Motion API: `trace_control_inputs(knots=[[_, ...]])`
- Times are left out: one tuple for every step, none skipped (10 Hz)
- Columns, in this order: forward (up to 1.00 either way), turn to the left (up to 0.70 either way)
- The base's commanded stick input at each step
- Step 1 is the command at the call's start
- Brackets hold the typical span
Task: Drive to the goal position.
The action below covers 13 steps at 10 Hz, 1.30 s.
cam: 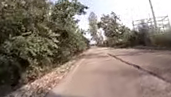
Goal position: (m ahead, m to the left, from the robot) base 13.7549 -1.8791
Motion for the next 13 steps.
trace_control_inputs(knots=[[0.70, 0.00], [0.70, -0.01], [0.70, -0.05], [0.70, -0.11], [0.70, -0.18], [0.70, -0.05], [0.70, -0.01], [0.70, 0.00], [0.70, 0.00], [0.70, 0.00], [0.70, 0.00], [0.70, 0.00], [0.70, 0.00]])
